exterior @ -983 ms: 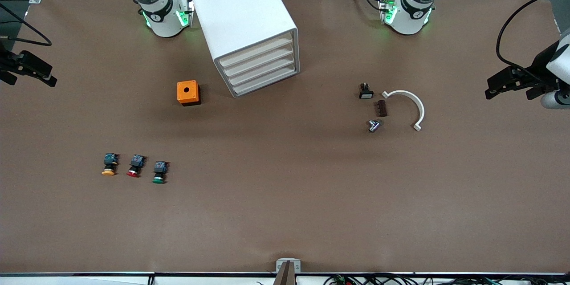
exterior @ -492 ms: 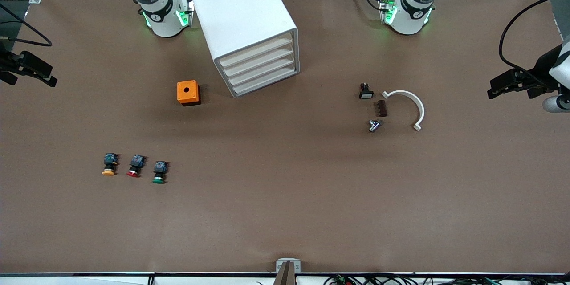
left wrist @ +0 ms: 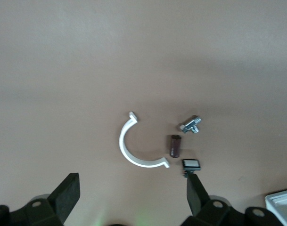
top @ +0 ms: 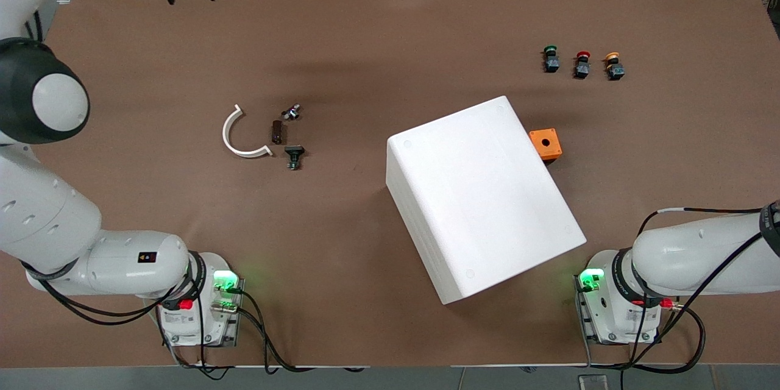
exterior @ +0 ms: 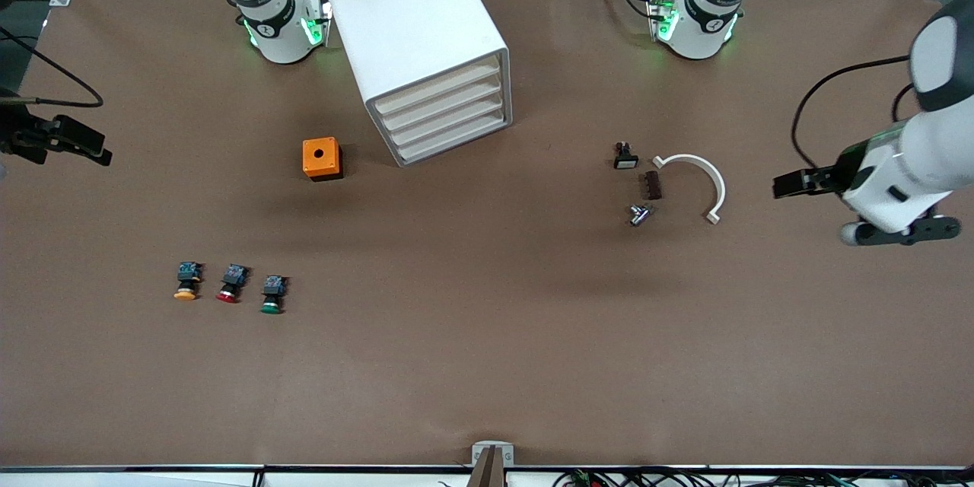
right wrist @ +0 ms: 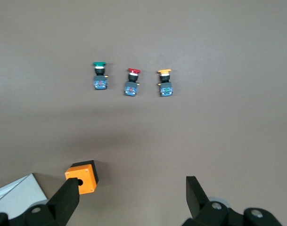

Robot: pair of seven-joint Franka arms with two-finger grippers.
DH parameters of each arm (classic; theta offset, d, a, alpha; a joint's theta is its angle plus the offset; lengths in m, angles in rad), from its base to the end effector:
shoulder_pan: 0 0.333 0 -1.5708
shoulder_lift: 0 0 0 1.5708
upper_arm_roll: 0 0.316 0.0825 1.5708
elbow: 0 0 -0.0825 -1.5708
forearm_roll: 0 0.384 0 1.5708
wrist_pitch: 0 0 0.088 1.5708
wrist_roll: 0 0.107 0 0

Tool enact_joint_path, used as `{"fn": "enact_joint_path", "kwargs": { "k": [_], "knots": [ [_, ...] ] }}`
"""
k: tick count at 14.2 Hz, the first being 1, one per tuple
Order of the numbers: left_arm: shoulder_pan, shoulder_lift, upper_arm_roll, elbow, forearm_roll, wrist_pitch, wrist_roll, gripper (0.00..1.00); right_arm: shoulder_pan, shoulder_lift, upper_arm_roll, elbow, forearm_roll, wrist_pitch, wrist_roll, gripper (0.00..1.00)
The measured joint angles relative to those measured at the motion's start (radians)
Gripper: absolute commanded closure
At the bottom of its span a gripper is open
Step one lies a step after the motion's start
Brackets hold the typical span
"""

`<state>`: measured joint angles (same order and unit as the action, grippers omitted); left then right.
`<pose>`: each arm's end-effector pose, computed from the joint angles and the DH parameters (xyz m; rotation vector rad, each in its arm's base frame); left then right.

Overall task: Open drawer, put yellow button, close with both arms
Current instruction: 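Move the left gripper toward the cabinet while the right gripper reaches the buttons, then grip the drawer with the left gripper while the right gripper grasps the button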

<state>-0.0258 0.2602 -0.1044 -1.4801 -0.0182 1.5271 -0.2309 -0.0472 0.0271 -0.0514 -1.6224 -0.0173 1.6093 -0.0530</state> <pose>0.6120 -0.0752 0.5113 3.1127 0.1596 -0.3387 0.5611 -0.0569 0.5883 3.1246 -0.0697 -0.0648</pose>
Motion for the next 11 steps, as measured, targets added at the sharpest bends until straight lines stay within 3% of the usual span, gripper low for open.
{"fn": "enact_joint_path", "kwargs": {
  "k": [4, 11],
  "knots": [
    [-0.08, 0.036, -0.006, 0.001, -0.064, -0.004, -0.246, 0.0, -0.035, 0.072, -0.003, -0.01, -0.04, 0.06, -0.046, 0.0],
    [-0.184, 0.157, -0.008, 0.001, -0.318, -0.033, -0.965, 0.0, -0.143, 0.216, -0.005, -0.099, 0.011, 0.273, -0.15, 0.0]
  ]
}}
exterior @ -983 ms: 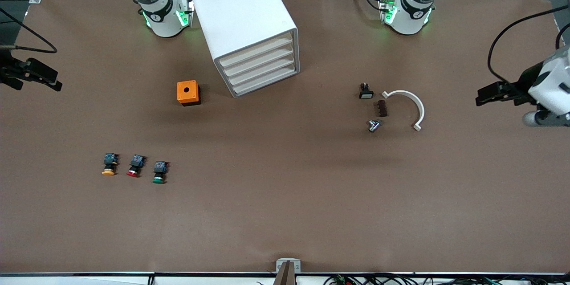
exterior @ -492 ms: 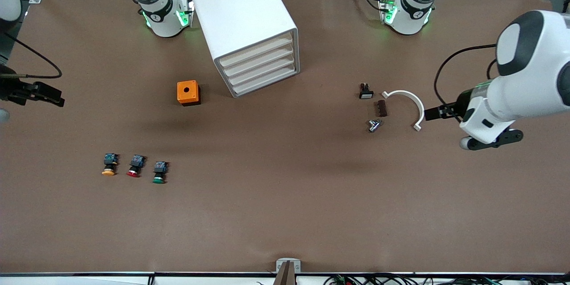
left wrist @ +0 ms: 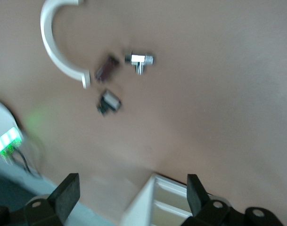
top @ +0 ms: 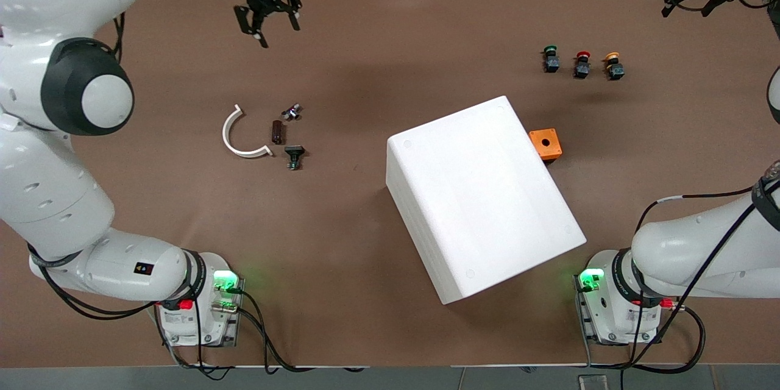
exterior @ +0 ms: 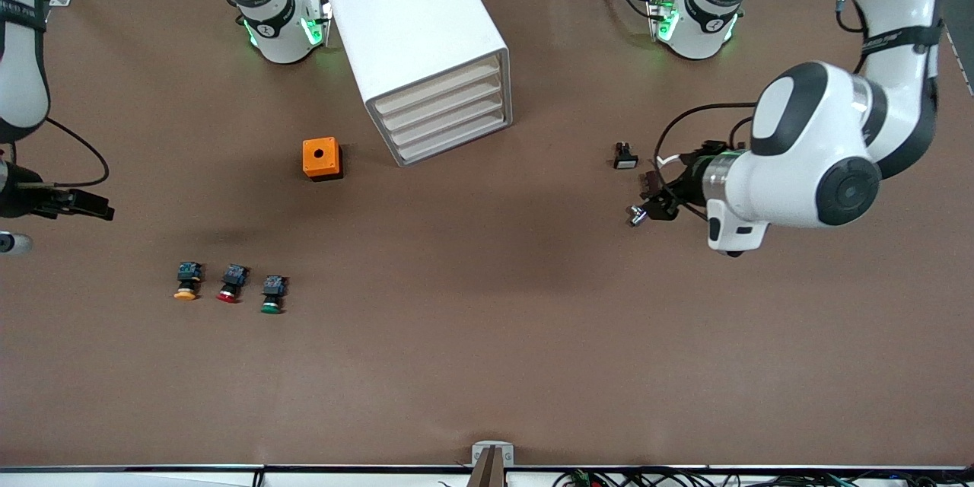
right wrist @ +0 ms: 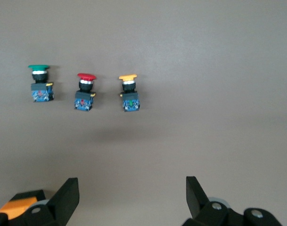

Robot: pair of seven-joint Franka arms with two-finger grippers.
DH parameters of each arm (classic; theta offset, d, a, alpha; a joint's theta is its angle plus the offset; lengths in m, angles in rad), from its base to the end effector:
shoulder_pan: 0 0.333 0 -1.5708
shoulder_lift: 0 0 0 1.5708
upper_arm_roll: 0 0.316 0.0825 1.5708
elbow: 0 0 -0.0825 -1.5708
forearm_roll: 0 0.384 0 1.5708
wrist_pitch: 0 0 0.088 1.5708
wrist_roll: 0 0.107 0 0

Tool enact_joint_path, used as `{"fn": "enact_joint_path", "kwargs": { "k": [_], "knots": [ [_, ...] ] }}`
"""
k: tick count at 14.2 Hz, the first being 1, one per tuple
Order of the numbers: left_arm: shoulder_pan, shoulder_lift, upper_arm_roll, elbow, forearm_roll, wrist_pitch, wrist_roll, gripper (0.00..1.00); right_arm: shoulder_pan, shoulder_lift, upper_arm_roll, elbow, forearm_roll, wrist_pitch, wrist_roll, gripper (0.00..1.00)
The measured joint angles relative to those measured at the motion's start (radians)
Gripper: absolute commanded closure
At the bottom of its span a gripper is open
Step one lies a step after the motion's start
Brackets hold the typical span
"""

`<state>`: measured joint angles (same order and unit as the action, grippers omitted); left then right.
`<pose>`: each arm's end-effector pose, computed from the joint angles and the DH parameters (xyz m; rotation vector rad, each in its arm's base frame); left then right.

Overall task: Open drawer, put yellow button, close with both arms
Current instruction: 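Grip the drawer with the left gripper while the right gripper grasps the button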

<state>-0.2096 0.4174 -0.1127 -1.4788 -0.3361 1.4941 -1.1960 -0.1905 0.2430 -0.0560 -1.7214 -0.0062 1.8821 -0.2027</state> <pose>0.5936 -0.2271 0.4201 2.7068 1.3356 -0.8521 0.6029 -0.1497 0.4351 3.1376 -0.0637 -0.1322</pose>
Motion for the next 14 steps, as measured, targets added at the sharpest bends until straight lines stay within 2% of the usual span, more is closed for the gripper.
{"fn": "enact_joint_path", "kwargs": {
  "k": [3, 7, 10, 14],
  "knots": [
    [-0.008, 0.075, -0.024, 0.005, -0.129, 0.0, -0.246, 0.0, -0.009, 0.092, 0.0, -0.004, 0.07, 0.062, -0.048, 0.0],
    [-0.009, 0.182, -0.054, 0.023, -0.343, -0.001, -0.565, 0.0, -0.009, 0.213, 0.002, -0.034, 0.079, 0.222, -0.077, 0.0],
    [-0.009, 0.256, -0.095, 0.029, -0.431, -0.006, -0.757, 0.0, -0.009, 0.293, 0.003, -0.06, 0.079, 0.339, -0.09, 0.0],
    [-0.015, 0.328, -0.156, 0.034, -0.545, -0.026, -0.965, 0.0, -0.009, 0.362, 0.005, -0.063, 0.08, 0.395, -0.099, 0.0]
  ]
}}
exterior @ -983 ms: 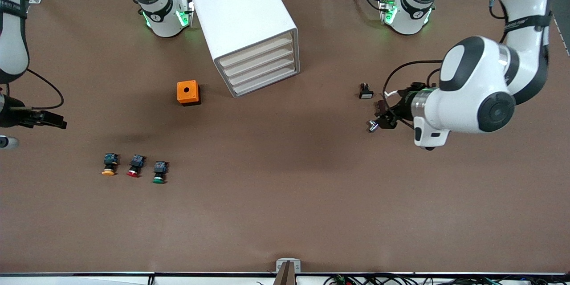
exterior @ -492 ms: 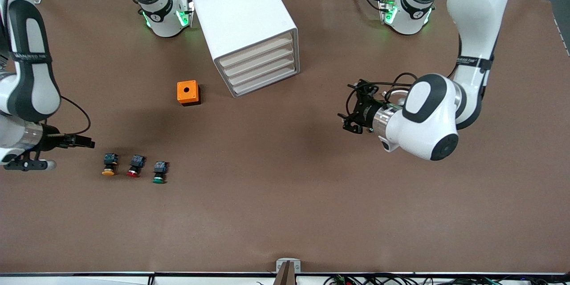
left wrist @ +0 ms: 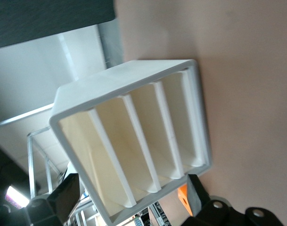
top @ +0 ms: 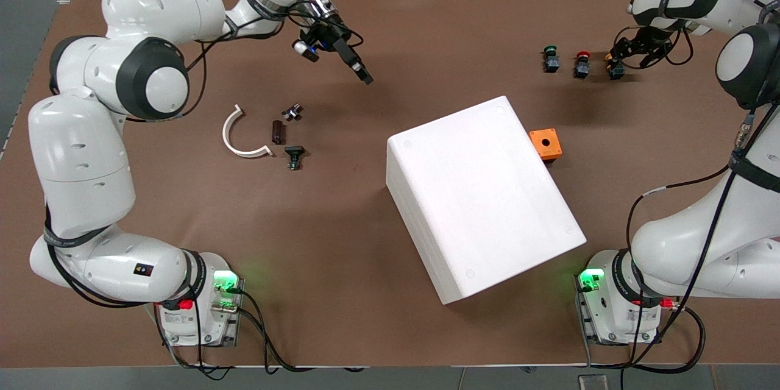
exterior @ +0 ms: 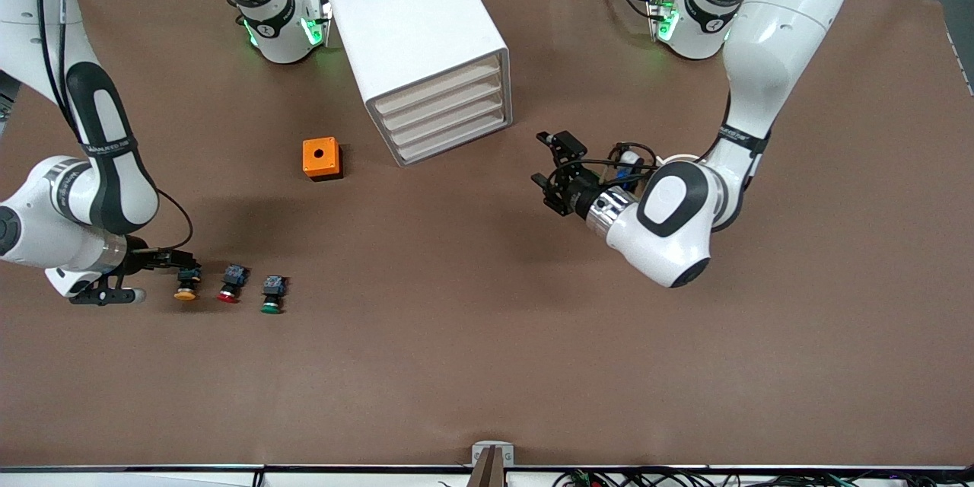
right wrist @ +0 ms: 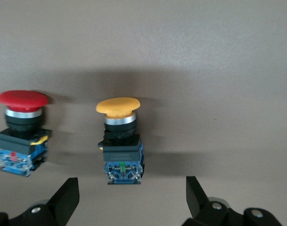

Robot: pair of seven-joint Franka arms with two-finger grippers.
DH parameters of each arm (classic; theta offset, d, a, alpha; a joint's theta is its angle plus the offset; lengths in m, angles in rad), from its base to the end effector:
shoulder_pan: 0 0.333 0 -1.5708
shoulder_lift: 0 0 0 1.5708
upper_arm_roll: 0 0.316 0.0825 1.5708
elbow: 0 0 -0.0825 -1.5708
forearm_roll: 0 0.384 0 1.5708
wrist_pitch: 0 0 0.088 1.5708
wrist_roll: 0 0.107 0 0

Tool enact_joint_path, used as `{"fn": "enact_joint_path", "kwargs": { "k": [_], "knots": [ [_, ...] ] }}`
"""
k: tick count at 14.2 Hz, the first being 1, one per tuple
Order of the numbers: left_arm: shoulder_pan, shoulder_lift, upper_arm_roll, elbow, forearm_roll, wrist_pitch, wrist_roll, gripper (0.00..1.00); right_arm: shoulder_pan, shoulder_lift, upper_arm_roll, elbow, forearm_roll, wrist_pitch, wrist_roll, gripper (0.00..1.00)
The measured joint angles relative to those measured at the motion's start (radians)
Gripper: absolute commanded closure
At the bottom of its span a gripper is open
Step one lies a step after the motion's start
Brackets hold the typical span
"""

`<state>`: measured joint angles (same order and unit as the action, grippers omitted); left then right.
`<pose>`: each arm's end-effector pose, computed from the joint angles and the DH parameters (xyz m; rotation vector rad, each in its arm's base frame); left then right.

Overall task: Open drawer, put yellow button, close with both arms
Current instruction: 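Grip the drawer with the left gripper while the right gripper grasps the button, then open the drawer with the left gripper while the right gripper lifts the button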

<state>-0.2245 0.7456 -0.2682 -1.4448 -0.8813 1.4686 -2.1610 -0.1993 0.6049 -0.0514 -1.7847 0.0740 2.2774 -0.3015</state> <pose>0.5573 -0.3617 0.2782 -1.3142 -1.8907 1.5807 0.6265 -0.1563 0.2062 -3.0845 -0.0109 0.1546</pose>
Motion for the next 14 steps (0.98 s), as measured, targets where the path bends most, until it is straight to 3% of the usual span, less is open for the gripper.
{"fn": "enact_joint_path", "kwargs": {
  "k": [2, 4, 6, 8, 11, 13, 14],
  "knots": [
    [-0.027, 0.012, -0.014, 0.004, -0.026, -0.002, -0.074, 0.03, 0.0, 0.01, 0.001, 0.0, 0.0, 0.01, -0.001, 0.0],
    [-0.067, 0.018, -0.014, 0.005, -0.042, -0.005, -0.103, 0.27, 0.0, 0.017, 0.003, -0.001, 0.001, 0.011, -0.001, 0.0],
    [-0.109, 0.028, -0.015, 0.005, -0.063, -0.008, -0.114, 0.39, 0.0, 0.025, 0.004, -0.001, 0.001, 0.011, -0.001, 0.03],
    [-0.148, 0.042, -0.015, 0.005, -0.075, -0.008, -0.115, 0.43, 0.0, 0.032, 0.005, -0.001, 0.001, 0.011, -0.001, 0.24],
    [-0.193, 0.056, -0.015, 0.005, -0.077, -0.009, -0.115, 0.43, 0.0, 0.033, 0.006, -0.001, 0.001, 0.011, -0.001, 0.75],
    [-0.216, 0.064, -0.015, 0.005, -0.078, -0.009, -0.115, 0.43, 0.001, 0.033, 0.007, -0.001, 0.001, 0.008, -0.001, 0.99],
    [-0.226, 0.068, -0.016, 0.005, -0.078, -0.01, -0.116, 0.44, 0.001, 0.033, 0.007, -0.001, 0.001, 0.007, -0.001, 1.0]
  ]
}}
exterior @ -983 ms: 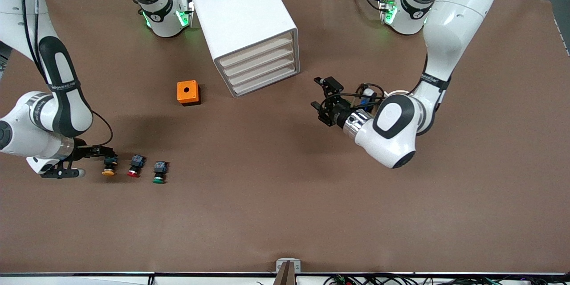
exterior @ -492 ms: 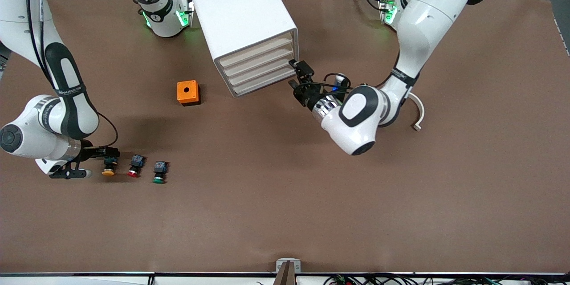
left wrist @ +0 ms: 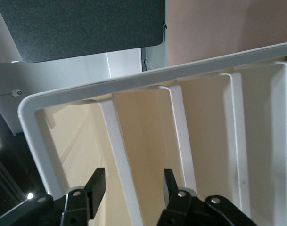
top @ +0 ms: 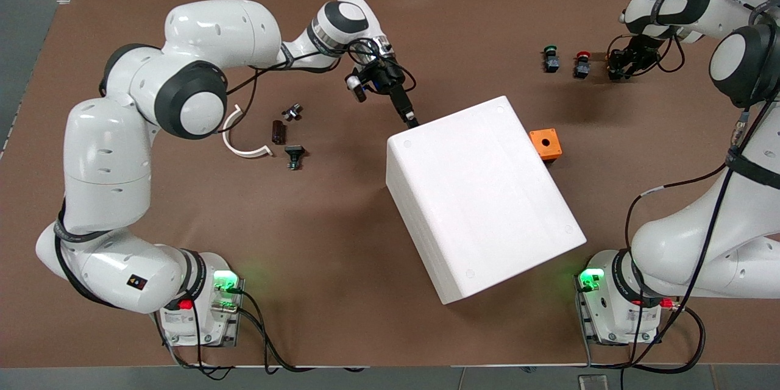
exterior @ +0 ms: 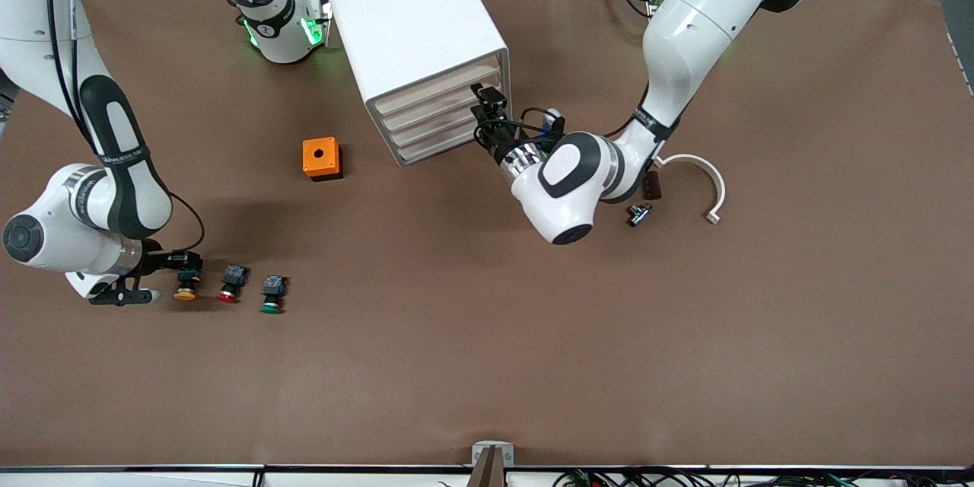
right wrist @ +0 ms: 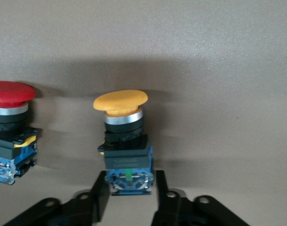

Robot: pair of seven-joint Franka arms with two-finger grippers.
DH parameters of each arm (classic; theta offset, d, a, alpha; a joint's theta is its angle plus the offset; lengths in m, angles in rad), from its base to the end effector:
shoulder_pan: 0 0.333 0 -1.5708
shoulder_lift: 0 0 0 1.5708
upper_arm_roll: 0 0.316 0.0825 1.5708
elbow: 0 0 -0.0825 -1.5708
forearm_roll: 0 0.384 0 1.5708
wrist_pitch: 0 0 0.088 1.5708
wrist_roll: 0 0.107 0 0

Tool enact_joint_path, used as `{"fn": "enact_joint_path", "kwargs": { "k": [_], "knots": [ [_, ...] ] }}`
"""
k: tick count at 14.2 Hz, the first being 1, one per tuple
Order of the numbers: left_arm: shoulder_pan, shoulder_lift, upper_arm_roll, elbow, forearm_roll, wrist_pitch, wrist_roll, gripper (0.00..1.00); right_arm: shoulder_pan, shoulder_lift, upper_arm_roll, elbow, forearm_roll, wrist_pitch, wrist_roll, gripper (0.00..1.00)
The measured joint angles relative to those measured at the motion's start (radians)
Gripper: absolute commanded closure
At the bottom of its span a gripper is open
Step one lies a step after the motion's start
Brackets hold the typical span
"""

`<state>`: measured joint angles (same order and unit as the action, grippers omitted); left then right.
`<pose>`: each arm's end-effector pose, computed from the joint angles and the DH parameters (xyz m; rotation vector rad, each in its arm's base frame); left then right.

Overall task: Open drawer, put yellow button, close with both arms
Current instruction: 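Open the drawer with the left gripper while the right gripper lifts the button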

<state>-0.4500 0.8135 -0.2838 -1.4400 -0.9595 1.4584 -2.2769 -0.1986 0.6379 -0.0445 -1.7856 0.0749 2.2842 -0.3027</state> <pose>0.4530 -0.4869 0.2475 -1.2389 -1.6653 1.4968 0.6236 -0.1511 0.1850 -3.0731 -0.0208 0.1939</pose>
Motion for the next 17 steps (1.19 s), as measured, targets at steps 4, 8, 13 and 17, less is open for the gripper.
{"fn": "enact_joint_path", "kwargs": {
  "k": [4, 8, 13, 17],
  "knots": [
    [-0.045, 0.003, -0.001, 0.001, -0.015, -0.006, -0.036, 0.55, 0.0, -0.001, 0.001, 0.001, 0.0, -0.005, 0.0, 1.0],
    [-0.077, 0.003, -0.007, 0.001, -0.022, -0.016, -0.038, 0.77, 0.004, -0.002, 0.004, 0.033, 0.0, -0.075, 0.0, 1.0],
    [-0.078, 0.006, -0.008, -0.003, -0.022, -0.016, -0.039, 0.84, 0.017, -0.014, 0.009, 0.134, 0.002, -0.26, 0.029, 1.0],
    [-0.075, 0.006, -0.008, -0.004, -0.022, -0.017, -0.039, 0.84, 0.087, -0.074, 0.012, 0.224, 0.003, -0.5, 0.2, 1.0]
  ]
}}
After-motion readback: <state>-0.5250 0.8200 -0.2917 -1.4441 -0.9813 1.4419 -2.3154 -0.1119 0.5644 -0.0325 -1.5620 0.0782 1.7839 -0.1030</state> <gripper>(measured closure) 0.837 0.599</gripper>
